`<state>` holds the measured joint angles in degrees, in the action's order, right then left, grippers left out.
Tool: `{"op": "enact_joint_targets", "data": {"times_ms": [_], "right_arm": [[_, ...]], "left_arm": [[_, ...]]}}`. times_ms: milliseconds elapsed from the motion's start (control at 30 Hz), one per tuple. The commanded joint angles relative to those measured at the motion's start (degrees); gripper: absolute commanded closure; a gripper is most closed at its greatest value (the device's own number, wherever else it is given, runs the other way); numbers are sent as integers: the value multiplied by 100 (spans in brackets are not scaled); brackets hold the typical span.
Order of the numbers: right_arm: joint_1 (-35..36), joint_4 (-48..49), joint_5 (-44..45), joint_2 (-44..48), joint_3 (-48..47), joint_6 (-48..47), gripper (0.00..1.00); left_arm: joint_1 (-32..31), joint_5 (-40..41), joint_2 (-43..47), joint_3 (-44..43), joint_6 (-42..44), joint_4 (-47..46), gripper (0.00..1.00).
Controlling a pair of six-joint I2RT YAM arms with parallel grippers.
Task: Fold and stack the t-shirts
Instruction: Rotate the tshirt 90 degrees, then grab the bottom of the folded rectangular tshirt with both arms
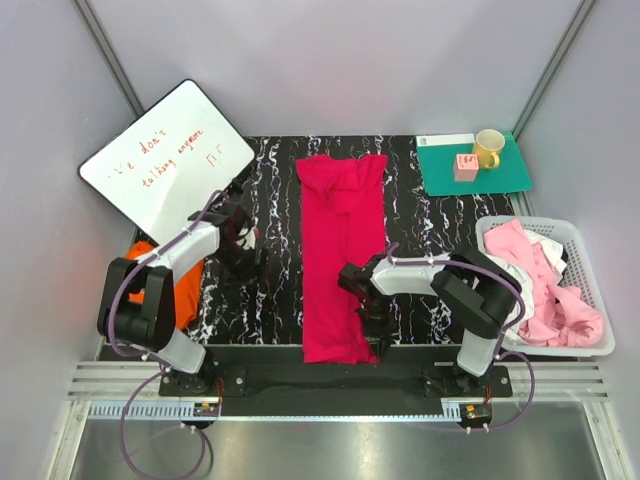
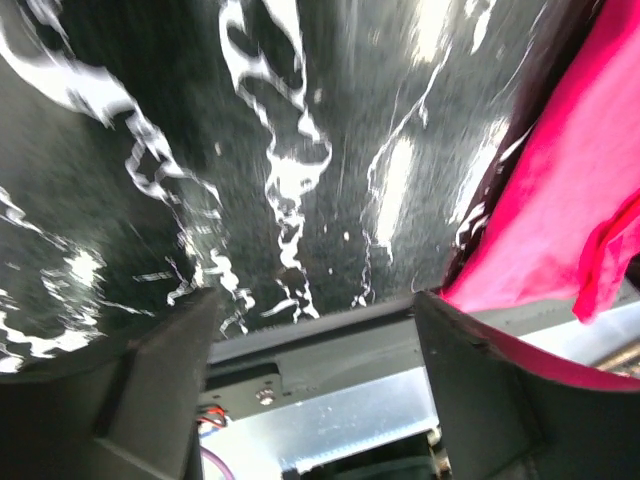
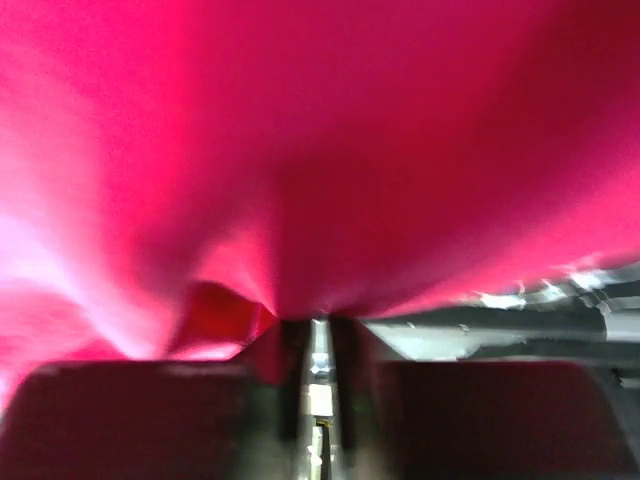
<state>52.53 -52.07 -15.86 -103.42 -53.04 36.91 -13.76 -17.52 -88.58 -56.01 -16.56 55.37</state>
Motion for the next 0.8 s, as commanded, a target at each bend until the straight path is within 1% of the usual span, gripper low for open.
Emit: {"op": "enact_joint_targets", "data": {"times_ms": [0, 33, 67, 100, 133, 167, 233, 267, 333, 367, 400, 467, 500, 533, 567, 600, 700, 767], "right_arm": [[-6, -935, 355, 785, -48, 326, 61], [-15, -1006, 399, 962, -145, 300, 51], [-24, -1093, 478, 1129, -354, 334, 39], [-24, -1268, 661, 1392, -496, 352, 23], [-24, -1305, 706, 1507, -628, 361, 15], [-33, -1340, 785, 1613, -838, 396, 12], [-68, -1358, 891, 1728, -971, 397, 11], [-85, -1375, 891, 1720, -1041, 388, 11], [-112, -1463, 856, 1509, -1068, 265, 11], [-112, -1533, 848, 1430, -1077, 230, 11], [-120, -1630, 882, 1334, -1060, 186, 12], [-217, -1666, 926, 1368, -867, 203, 13], [-304, -1631, 831, 1490, -771, 220, 14], [-436, -1587, 708, 1604, -657, 255, 15], [-741, -1517, 576, 1736, -386, 273, 17], [-962, -1394, 270, 2050, -244, 299, 19], [-1629, -1253, -258, 2596, 188, 256, 21], [-1737, -1148, -461, 2747, 389, 291, 21]], "left_arm": [[-13, -471, 393, 327, -163, 8, 11], [-21, -594, 550, 345, -172, -9, 9], [-39, -708, 630, 354, -155, -9, 7], [-57, -718, 701, 275, -111, 17, 7], [-57, -683, 806, 214, -94, 78, 6], [-57, -683, 824, 152, -76, 114, 5], [-57, -814, 737, -49, -102, 149, 7], [-74, -893, 676, -129, -154, 158, 15], [-276, -1008, 439, -356, -278, 140, 26], [-398, -1008, 368, -419, -330, 149, 34], [-661, -982, 306, -472, -444, 123, 43], [-925, -990, 113, -595, -585, 70, 44], [-1188, -999, 43, -622, -725, 44, 43], [-1304, -1034, -45, -631, -804, -9, 43], [-1461, -1078, -81, -561, -884, -70, 43], [-1533, -1122, -81, -508, -1032, -132, 43], [-1674, -1262, -29, -193, -1279, -307, 43], [-1752, -1394, 138, 80, -1437, -580, 43]]}}
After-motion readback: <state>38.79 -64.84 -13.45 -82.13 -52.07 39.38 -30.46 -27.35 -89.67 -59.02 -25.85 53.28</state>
